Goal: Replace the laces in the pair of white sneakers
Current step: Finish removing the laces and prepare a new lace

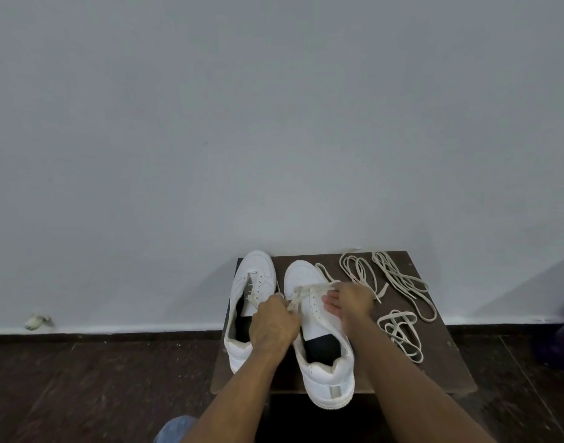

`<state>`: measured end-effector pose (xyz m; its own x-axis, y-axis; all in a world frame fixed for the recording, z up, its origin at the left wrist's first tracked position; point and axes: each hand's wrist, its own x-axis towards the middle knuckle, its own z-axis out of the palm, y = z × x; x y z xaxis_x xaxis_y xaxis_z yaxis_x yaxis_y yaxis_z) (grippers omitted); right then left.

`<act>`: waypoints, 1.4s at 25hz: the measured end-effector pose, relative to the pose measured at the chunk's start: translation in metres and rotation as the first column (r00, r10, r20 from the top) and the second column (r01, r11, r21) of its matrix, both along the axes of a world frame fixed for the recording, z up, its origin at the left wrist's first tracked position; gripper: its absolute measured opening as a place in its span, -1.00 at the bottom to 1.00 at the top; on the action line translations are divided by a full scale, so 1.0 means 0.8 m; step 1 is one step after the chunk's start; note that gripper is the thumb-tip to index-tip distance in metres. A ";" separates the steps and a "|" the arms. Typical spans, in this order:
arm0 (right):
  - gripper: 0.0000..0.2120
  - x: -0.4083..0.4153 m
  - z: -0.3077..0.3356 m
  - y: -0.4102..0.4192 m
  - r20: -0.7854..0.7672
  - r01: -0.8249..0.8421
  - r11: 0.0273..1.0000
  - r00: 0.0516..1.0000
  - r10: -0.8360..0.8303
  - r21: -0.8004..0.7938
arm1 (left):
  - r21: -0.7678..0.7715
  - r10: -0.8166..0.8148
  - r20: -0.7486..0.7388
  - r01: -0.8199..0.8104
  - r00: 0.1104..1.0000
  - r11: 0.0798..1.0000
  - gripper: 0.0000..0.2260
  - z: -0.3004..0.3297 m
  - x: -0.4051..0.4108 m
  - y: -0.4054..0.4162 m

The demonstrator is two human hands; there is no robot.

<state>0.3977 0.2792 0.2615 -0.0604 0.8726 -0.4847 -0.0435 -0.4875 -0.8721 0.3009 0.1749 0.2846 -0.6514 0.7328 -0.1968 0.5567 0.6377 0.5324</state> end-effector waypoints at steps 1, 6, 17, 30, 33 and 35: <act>-0.87 0.008 -0.003 0.003 -0.165 0.060 0.988 0.983 -0.083 -0.141 | -0.004 -0.006 -0.016 0.006 1.000 1.000 -0.89 0.001 0.001 0.000; -0.74 0.021 0.003 0.008 0.669 -0.600 0.689 0.709 0.222 0.407 | -0.025 -0.002 -0.056 0.001 0.998 1.000 -0.89 0.004 0.003 0.004; -0.83 -0.005 0.005 -0.009 0.593 -0.552 0.689 0.775 0.217 0.470 | -0.059 -0.009 -0.140 0.001 0.990 0.998 -0.77 0.009 0.009 0.001; -0.56 0.018 0.006 0.000 0.598 -0.621 0.602 0.752 0.278 0.501 | -0.058 -0.030 -0.171 0.020 0.985 0.998 -0.80 0.002 0.008 0.004; -0.68 -0.001 -0.001 -0.020 0.799 -0.796 0.434 0.553 0.238 0.422 | -0.082 -0.039 -0.161 0.026 0.986 0.996 -0.80 0.003 0.009 0.003; -0.71 -0.008 0.002 -0.025 0.884 -0.834 0.421 0.447 0.138 0.356 | -0.085 -0.035 -0.160 0.021 0.987 0.996 -0.78 0.004 0.009 0.004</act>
<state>0.3910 0.2593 0.2627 -0.5978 0.7940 0.1104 0.6693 0.5702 -0.4763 0.3081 0.1780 0.2877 -0.6590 0.7366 -0.1520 0.6489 0.6590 0.3803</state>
